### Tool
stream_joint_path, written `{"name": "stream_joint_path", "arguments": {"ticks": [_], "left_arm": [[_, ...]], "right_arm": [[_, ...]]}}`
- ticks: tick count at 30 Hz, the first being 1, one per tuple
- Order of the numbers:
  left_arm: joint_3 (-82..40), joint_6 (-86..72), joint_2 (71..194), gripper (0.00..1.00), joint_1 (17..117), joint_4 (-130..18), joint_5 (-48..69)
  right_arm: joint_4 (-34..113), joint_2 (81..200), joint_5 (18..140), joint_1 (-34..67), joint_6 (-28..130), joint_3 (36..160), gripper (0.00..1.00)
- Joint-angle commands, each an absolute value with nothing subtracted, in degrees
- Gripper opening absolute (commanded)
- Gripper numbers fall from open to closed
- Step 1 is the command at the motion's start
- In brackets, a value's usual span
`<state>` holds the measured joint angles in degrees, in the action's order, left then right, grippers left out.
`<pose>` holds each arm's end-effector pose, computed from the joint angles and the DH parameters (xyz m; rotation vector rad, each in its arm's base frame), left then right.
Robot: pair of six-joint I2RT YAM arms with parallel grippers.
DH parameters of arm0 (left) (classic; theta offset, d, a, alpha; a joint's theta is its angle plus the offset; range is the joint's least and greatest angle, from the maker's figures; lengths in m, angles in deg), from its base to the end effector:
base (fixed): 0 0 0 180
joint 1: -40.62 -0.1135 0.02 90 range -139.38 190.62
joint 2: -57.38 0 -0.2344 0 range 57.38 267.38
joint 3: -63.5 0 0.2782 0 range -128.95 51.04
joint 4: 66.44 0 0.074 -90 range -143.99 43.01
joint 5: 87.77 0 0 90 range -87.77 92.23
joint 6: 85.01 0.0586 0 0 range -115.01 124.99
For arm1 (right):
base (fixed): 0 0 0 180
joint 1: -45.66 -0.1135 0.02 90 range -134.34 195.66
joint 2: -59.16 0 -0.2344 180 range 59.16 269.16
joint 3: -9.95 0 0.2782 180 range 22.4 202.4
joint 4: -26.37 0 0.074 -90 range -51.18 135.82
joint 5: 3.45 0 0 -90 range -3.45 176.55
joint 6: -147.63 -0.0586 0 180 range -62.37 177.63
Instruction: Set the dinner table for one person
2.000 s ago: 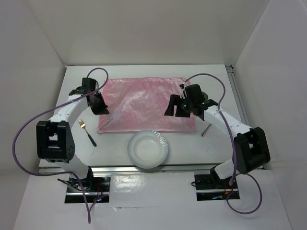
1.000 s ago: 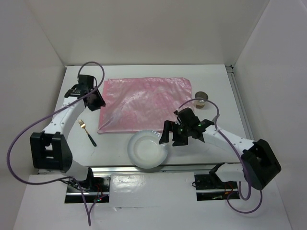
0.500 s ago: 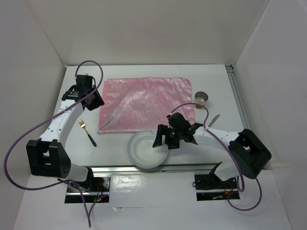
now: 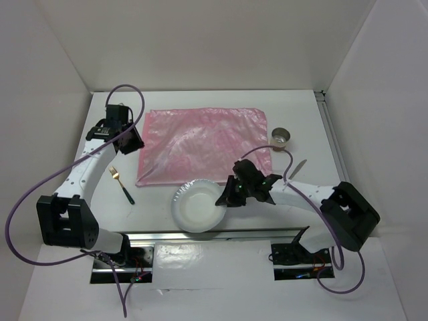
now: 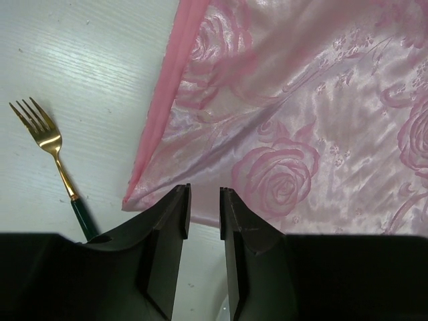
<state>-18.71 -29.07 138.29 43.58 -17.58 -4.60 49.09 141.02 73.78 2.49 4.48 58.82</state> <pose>0.3502 -0.0111 0.2537 -0.6965 2.2959 -0.1599 0.2056 0.2106 0.0857 0.1463 2.7787 0.8467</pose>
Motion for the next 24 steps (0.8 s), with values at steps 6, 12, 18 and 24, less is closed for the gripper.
{"name": "stream_joint_path", "arguments": {"ticks": [6,12,18,24], "left_arm": [[-22.87,-25.68,136.31,0.38,43.79,-16.28,-2.87],[-26.91,-25.06,134.46,0.38,43.79,-13.65,-2.87],[-31.74,-23.22,133.85,0.38,43.17,-10.58,-0.67],[-35.96,-22.16,133.85,0.38,42.64,-8.73,-0.14]], "right_arm": [[55.08,136.17,77.67,1.98,6.91,61.68,0.00],[60.26,130.35,74.33,1.98,13.76,70.01,0.00],[62.90,130.35,71.95,1.98,18.68,80.11,0.00],[61.77,131.58,71.43,6.10,20.71,87.52,0.00]]}}
